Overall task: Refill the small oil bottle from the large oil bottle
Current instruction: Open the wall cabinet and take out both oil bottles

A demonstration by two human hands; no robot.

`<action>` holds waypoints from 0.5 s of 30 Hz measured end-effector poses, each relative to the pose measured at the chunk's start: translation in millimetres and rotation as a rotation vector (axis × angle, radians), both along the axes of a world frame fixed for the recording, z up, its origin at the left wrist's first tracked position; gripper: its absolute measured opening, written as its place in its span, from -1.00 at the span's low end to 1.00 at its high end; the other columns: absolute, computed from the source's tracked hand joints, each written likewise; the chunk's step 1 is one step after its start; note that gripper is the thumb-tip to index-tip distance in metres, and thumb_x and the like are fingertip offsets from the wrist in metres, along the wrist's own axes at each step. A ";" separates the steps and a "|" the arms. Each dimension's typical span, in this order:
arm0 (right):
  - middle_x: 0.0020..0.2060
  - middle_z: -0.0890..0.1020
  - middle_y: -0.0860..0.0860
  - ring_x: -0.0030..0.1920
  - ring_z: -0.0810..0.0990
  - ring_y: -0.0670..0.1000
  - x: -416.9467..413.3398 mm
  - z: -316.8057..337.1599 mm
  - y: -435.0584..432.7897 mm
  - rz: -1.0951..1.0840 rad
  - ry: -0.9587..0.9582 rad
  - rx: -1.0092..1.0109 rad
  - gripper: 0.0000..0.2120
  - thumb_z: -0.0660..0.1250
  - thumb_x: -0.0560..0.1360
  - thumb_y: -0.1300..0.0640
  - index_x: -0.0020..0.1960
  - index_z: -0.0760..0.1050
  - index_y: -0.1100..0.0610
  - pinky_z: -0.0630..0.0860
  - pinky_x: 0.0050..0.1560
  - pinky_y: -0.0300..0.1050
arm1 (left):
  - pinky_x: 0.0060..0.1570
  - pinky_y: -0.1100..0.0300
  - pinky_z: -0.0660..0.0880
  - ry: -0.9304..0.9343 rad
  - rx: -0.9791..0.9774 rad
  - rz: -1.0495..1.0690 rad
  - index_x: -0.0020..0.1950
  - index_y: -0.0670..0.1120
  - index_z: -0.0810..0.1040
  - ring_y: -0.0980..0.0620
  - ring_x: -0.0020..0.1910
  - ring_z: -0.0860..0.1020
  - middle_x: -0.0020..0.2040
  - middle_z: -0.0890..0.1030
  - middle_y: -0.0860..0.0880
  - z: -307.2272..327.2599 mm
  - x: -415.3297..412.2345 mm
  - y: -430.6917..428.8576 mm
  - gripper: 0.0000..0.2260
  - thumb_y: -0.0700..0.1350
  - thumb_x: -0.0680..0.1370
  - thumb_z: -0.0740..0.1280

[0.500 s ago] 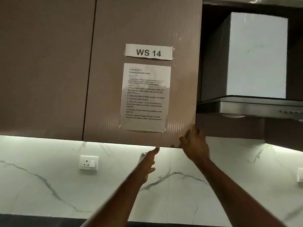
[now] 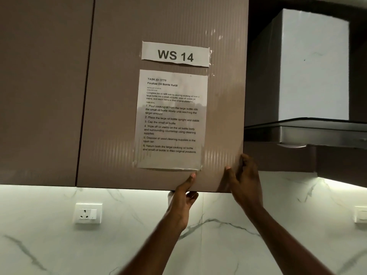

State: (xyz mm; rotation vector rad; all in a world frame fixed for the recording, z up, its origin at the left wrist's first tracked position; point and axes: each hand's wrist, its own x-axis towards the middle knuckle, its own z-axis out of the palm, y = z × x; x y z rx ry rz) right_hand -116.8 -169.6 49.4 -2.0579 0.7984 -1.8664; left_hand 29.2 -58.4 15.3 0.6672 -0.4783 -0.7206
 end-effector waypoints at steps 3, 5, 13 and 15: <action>0.33 0.51 0.03 0.22 0.61 0.11 -13.6 -5.3 18.4 0.082 -0.066 0.021 -0.53 0.38 0.65 -0.04 0.48 0.28 -0.03 0.69 0.07 0.14 | 0.27 -0.02 0.58 -0.020 0.019 -0.025 0.34 -0.12 0.56 -0.14 0.19 0.67 0.19 0.70 -0.17 0.0 -13.0 17.9 -0.51 -0.08 0.46 0.60; 0.23 0.56 0.00 0.11 0.65 0.05 -29.9 -6.3 37.7 0.155 -0.152 0.035 -0.62 0.38 0.67 0.04 0.41 0.32 -0.02 0.66 -0.04 -0.04 | 0.24 0.01 0.54 -0.026 0.024 -0.051 0.31 -0.07 0.60 -0.10 0.19 0.65 0.21 0.69 -0.13 1.2 -30.1 35.3 -0.58 -0.02 0.49 0.56; 0.04 0.56 -0.19 -0.04 0.60 -0.17 -99.7 -4.2 166.6 0.368 -0.283 0.045 -0.66 0.41 0.62 0.25 0.31 0.38 0.05 0.57 -0.18 -0.42 | 0.02 0.04 0.51 0.133 -0.030 -0.102 0.27 -0.07 0.58 -0.08 0.09 0.60 0.12 0.64 -0.09 2.3 -107.2 129.4 -0.63 0.12 0.57 0.44; 0.03 0.56 -0.21 -0.03 0.59 -0.15 -112.2 -5.0 198.1 0.403 -0.275 0.027 -0.66 0.44 0.59 0.28 0.27 0.40 0.09 0.56 -0.16 -0.44 | -0.06 0.07 0.52 0.142 -0.018 -0.075 0.28 -0.07 0.57 -0.09 0.06 0.60 0.15 0.62 -0.11 0.4 -122.1 155.1 -0.63 0.12 0.58 0.43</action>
